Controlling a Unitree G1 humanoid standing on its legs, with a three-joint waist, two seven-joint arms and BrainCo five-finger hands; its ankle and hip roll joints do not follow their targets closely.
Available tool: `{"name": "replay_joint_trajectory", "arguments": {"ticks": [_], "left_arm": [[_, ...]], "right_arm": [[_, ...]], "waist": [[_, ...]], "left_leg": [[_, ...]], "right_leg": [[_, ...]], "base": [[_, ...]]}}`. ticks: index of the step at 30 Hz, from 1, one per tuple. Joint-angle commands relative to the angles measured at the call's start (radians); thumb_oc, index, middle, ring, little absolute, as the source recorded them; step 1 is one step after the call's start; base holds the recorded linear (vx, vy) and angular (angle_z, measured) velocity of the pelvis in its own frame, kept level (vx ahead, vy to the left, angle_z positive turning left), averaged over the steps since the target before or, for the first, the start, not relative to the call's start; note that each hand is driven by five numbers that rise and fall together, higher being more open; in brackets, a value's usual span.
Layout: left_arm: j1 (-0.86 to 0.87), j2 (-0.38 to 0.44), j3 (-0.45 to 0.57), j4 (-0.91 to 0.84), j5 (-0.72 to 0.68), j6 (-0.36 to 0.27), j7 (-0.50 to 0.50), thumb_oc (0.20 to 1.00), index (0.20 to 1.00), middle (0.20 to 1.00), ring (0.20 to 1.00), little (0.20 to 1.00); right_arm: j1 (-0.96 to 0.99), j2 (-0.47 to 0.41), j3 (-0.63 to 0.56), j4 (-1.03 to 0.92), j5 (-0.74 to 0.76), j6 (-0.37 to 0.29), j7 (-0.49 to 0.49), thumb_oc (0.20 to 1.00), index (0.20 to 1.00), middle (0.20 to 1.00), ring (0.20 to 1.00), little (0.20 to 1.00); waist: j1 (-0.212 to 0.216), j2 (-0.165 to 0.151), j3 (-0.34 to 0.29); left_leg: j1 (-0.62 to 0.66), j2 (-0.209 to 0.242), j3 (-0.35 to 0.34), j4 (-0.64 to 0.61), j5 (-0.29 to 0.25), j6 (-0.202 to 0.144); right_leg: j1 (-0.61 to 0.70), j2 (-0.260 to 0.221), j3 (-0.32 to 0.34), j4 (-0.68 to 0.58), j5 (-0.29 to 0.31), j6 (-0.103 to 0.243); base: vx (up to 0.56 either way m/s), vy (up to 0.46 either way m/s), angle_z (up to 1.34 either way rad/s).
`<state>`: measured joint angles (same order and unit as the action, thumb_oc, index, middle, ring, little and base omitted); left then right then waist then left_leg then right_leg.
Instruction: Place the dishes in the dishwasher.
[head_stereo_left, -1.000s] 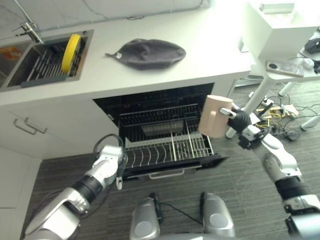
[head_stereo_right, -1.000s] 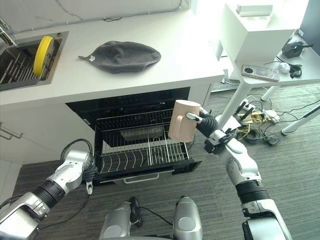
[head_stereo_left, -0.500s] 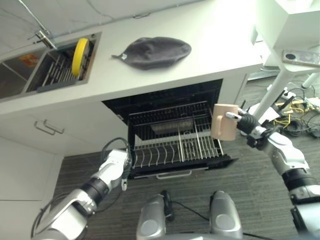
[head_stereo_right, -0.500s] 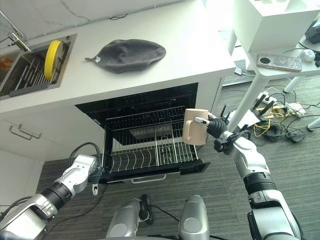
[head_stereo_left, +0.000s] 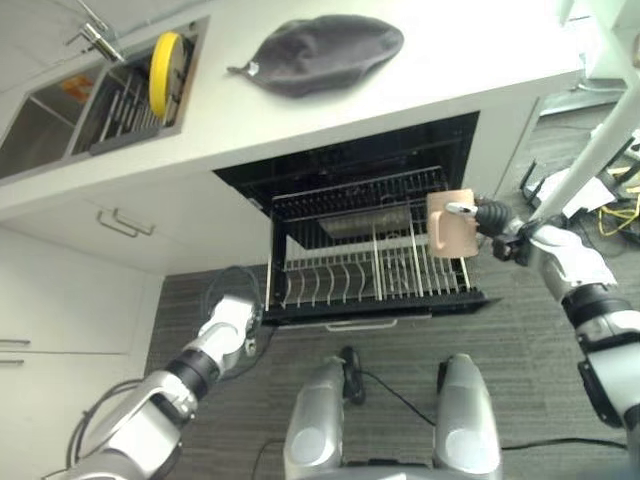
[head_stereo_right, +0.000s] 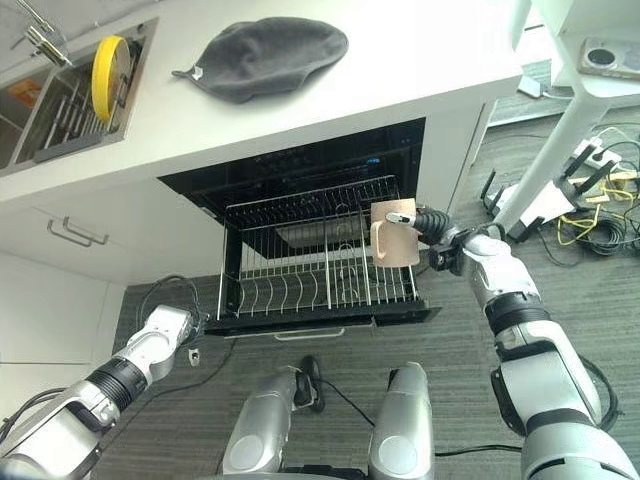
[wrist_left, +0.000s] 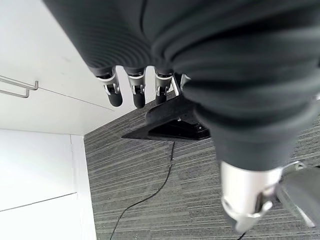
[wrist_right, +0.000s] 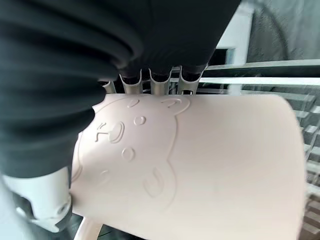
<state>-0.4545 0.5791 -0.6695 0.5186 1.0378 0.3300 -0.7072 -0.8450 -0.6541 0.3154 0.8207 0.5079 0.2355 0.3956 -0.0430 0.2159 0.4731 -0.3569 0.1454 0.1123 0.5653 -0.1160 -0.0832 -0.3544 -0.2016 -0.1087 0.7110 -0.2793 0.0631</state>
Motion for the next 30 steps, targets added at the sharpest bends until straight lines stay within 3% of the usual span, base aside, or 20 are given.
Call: {"name": "replay_joint_trajectory", "arguments": {"ticks": [1, 13, 24, 25, 26, 27, 29, 30], "left_arm": [[0.354, 0.013, -0.194, 0.079, -0.16, -0.062, -0.137, 1.0, 1.0, 1.0, 1.0, 1.0], [0.301, 0.075, -0.239, -0.087, -0.221, -0.015, -0.106, 1.0, 1.0, 1.0, 1.0, 1.0], [0.296, 0.073, -0.26, -0.149, -0.244, 0.016, -0.057, 1.0, 1.0, 1.0, 1.0, 1.0], [0.294, 0.071, -0.262, -0.149, -0.247, 0.014, -0.049, 1.0, 1.0, 1.0, 1.0, 1.0], [0.294, 0.07, -0.262, -0.15, -0.247, 0.013, -0.046, 1.0, 1.0, 1.0, 1.0, 1.0], [0.294, 0.068, -0.264, -0.153, -0.246, 0.016, -0.044, 1.0, 1.0, 1.0, 1.0, 1.0], [0.299, 0.066, -0.268, -0.158, -0.246, 0.022, -0.037, 1.0, 1.0, 1.0, 1.0, 1.0], [0.297, 0.067, -0.265, -0.159, -0.247, 0.024, -0.033, 1.0, 1.0, 1.0, 1.0, 1.0]], "right_arm": [[-0.121, 0.008, -0.031, 0.01, -0.009, -0.028, 0.002, 0.2, 0.2, 0.2, 0.2, 0.2], [-0.277, -0.013, 0.02, 0.179, -0.045, -0.071, -0.088, 0.2, 0.2, 0.2, 0.2, 0.2], [-0.334, 0.001, 0.024, 0.212, -0.049, -0.065, -0.159, 0.216, 0.216, 0.216, 0.216, 0.216], [-0.336, 0.005, 0.025, 0.212, -0.051, -0.064, -0.164, 0.517, 0.517, 0.517, 0.517, 0.517], [-0.335, 0.005, 0.025, 0.211, -0.053, -0.067, -0.168, 0.959, 0.959, 0.959, 0.959, 0.959], [-0.334, 0.008, 0.025, 0.21, -0.054, -0.069, -0.174, 1.0, 1.0, 1.0, 1.0, 1.0], [-0.328, 0.014, 0.025, 0.206, -0.06, -0.07, -0.183, 1.0, 1.0, 1.0, 1.0, 1.0], [-0.329, 0.014, 0.024, 0.203, -0.059, -0.073, -0.184, 1.0, 1.0, 1.0, 1.0, 1.0]], "waist": [[0.08, -0.075, 0.047], [0.127, -0.053, 0.047], [0.142, -0.023, 0.047], [0.143, -0.021, 0.047], [0.143, -0.021, 0.047], [0.143, -0.021, 0.047], [0.141, -0.023, 0.047], [0.142, -0.022, 0.047]], "left_leg": [[-0.121, -0.02, -0.062, 0.022, 0.071, -0.004], [-0.226, -0.051, -0.062, -0.005, 0.039, 0.02], [-0.241, -0.073, -0.055, -0.054, 0.041, 0.032], [-0.24, -0.074, -0.054, -0.062, 0.042, 0.033], [-0.24, -0.074, -0.053, -0.066, 0.042, 0.034], [-0.239, -0.073, -0.052, -0.07, 0.042, 0.035], [-0.222, -0.078, -0.056, -0.066, 0.014, 0.031], [-0.236, -0.075, -0.049, -0.076, 0.038, 0.037]], "right_leg": [[-0.014, 0.001, -0.018, -0.074, 0.06, -0.025], [-0.19, -0.011, -0.021, -0.012, 0.052, -0.02], [-0.272, -0.023, -0.023, 0.014, 0.046, -0.019], [-0.275, -0.024, -0.024, 0.01, 0.047, -0.019], [-0.277, -0.023, -0.025, 0.008, 0.048, -0.019], [-0.279, -0.023, -0.025, 0.007, 0.048, -0.018], [-0.266, -0.023, -0.016, 0.015, 0.022, -0.012], [-0.28, -0.021, -0.026, 0.005, 0.045, -0.018]], "base": [[0.0, 0.0, 0.0], [-0.05, 0.014, 0.0], [-0.04, 0.048, 0.03], [-0.06, 0.04, 0.02], [-0.06, 0.025, 0.0], [-0.05, 0.015, 0.01], [0.0, 0.008, 0.0], [0.0, 0.0, 0.0]]}}
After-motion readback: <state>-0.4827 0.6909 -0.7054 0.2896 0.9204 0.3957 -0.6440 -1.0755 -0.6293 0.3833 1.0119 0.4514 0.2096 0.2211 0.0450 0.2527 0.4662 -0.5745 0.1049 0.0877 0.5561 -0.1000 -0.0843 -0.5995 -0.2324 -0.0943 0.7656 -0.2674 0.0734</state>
